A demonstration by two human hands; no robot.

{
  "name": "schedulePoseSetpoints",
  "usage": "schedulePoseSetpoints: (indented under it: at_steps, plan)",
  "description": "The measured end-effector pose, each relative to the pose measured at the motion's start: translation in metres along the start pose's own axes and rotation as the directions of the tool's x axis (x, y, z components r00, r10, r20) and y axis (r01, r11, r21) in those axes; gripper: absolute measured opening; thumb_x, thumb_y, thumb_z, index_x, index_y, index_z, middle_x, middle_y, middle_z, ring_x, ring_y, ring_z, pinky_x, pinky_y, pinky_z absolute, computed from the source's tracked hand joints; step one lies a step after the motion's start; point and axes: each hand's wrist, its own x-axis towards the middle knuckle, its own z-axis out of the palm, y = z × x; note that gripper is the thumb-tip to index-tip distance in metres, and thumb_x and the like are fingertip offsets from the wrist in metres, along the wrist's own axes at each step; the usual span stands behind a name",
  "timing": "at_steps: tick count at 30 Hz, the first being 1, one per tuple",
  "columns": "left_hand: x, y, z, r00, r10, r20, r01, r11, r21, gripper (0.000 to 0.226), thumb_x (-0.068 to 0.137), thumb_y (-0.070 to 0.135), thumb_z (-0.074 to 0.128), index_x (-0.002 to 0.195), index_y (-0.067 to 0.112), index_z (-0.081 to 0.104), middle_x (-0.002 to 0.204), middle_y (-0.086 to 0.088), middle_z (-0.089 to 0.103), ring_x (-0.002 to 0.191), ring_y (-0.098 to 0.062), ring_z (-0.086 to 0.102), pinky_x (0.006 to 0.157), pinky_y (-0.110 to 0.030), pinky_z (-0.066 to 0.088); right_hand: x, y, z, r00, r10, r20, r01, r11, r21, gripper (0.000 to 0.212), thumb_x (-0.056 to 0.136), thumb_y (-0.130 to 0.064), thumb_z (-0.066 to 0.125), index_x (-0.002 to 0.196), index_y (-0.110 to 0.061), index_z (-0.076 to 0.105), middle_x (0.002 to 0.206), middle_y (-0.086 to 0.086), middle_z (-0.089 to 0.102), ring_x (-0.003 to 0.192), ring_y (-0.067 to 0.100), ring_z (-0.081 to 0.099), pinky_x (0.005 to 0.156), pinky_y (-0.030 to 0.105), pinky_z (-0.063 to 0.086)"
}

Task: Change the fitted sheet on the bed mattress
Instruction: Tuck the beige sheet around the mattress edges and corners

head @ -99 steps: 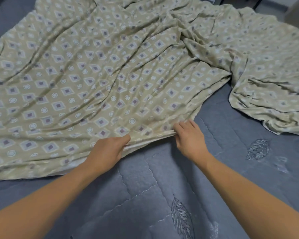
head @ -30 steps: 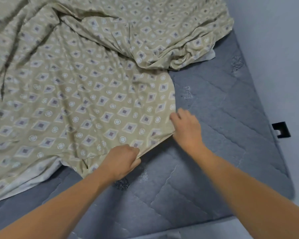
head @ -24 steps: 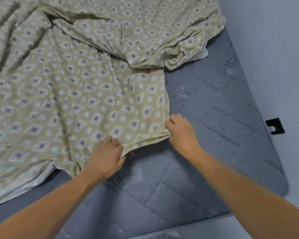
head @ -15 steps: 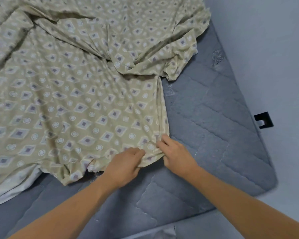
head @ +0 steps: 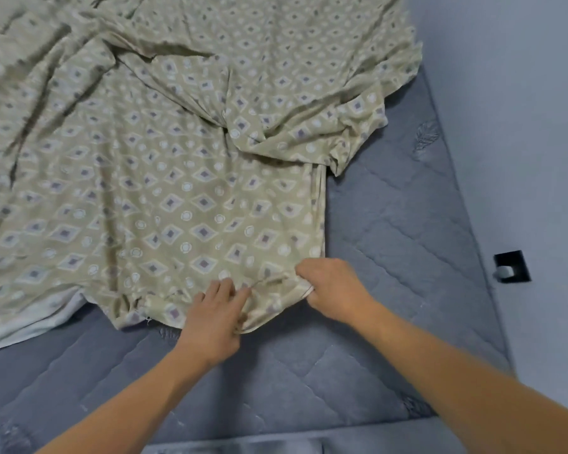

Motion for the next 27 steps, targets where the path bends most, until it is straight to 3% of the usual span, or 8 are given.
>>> schedulePoseSetpoints:
  at_steps: [3,5,7,9,14,17,21,27]
  plan:
    - [0.01,0.043,0.005,0.997,0.069,0.04,-0.066,0.994,-0.082,0.075,0.072,0.049,0.07,0.138,0.025,0.042,0.126,-0.002,0.049,0.113,-0.028,0.049,0.088,-0.045,0.049,-0.025,-0.013,-0.015,0.996,-0.03,0.081,0.029,1.0,0.011,0.022,0.072,-0.024,0.051,0.076,-0.03,0.03,0.058,-0.002,0.052,0.047,0.028,0.045,0.051,0.028,0.022]
    - [0.021,0.065,0.008,0.996,0.081,0.045,-0.069,0.971,-0.228,0.051,0.083,0.037,0.067,0.127,0.024,0.044,0.12,-0.002,0.058,0.108,-0.029,0.055,0.081,-0.041,0.045,-0.031,-0.013,-0.021,0.993,-0.018,0.119,0.015,1.0,0.026,0.026,0.078,-0.03,0.053,0.082,-0.031,0.028,0.061,-0.002,0.054,0.051,0.028,0.048,0.05,0.032,0.024]
    - [0.031,0.074,0.009,0.996,0.039,0.077,-0.007,0.927,-0.376,0.018,0.09,0.019,0.059,0.107,0.023,0.052,0.106,-0.004,0.066,0.097,-0.031,0.061,0.07,-0.038,0.035,-0.032,-0.003,-0.023,0.984,0.013,0.176,-0.008,1.0,-0.027,0.023,0.08,-0.033,0.058,0.084,-0.028,0.035,0.067,-0.003,0.058,0.057,0.029,0.053,0.05,0.035,0.03]
    - [0.037,0.072,0.013,0.994,0.033,0.105,0.005,0.939,-0.343,0.006,0.094,0.017,0.053,0.097,0.021,0.057,0.095,-0.004,0.066,0.093,-0.032,0.063,0.066,-0.037,0.035,-0.033,0.016,-0.023,0.978,0.051,0.202,-0.023,0.99,-0.141,0.019,0.078,-0.026,0.062,0.087,-0.022,0.046,0.073,-0.001,0.062,0.062,0.033,0.057,0.051,0.034,0.029]
    - [0.027,0.044,0.023,0.989,0.112,0.093,-0.082,0.957,-0.279,0.025,0.103,0.043,0.034,0.086,0.027,0.041,0.075,0.002,0.045,0.078,-0.033,0.063,0.057,-0.036,0.031,-0.02,0.068,-0.035,0.953,0.239,0.185,-0.143,0.896,-0.421,0.045,0.057,-0.012,0.089,0.091,-0.015,0.059,0.081,0.004,0.058,0.054,0.035,0.056,0.044,0.03,0.026]
    - [0.021,0.03,0.023,0.987,0.13,0.094,-0.102,0.961,-0.257,0.033,0.101,0.049,0.026,0.082,0.026,0.041,0.065,0.005,0.037,0.07,-0.032,0.06,0.055,-0.035,0.032,-0.003,0.079,-0.048,0.953,0.285,0.1,-0.204,0.852,-0.483,0.048,0.049,0.003,0.082,0.086,-0.011,0.055,0.088,0.011,0.053,0.068,0.034,0.053,0.051,0.033,0.022]
    - [0.031,0.012,0.003,0.988,0.141,0.067,-0.118,0.954,-0.276,0.04,0.098,0.053,0.019,0.075,0.026,0.037,0.059,0.005,0.035,0.061,-0.026,0.049,0.054,-0.035,0.03,0.016,0.098,-0.065,0.894,0.426,-0.14,-0.44,0.772,-0.458,0.038,0.071,-0.001,0.08,0.094,-0.013,0.052,0.095,0.01,0.05,0.076,0.031,0.05,0.048,0.03,0.018]
    - [0.063,-0.041,-0.025,0.989,0.071,0.127,-0.054,0.991,-0.126,0.024,0.107,0.036,0.043,0.084,0.027,0.045,0.068,0.008,0.048,0.068,-0.019,0.054,0.06,-0.033,0.037,0.035,0.122,-0.077,0.856,0.466,-0.225,-0.517,0.794,-0.321,0.028,0.083,-0.002,0.071,0.102,-0.014,0.053,0.095,0.008,0.053,0.08,0.033,0.053,0.051,0.032,0.025]
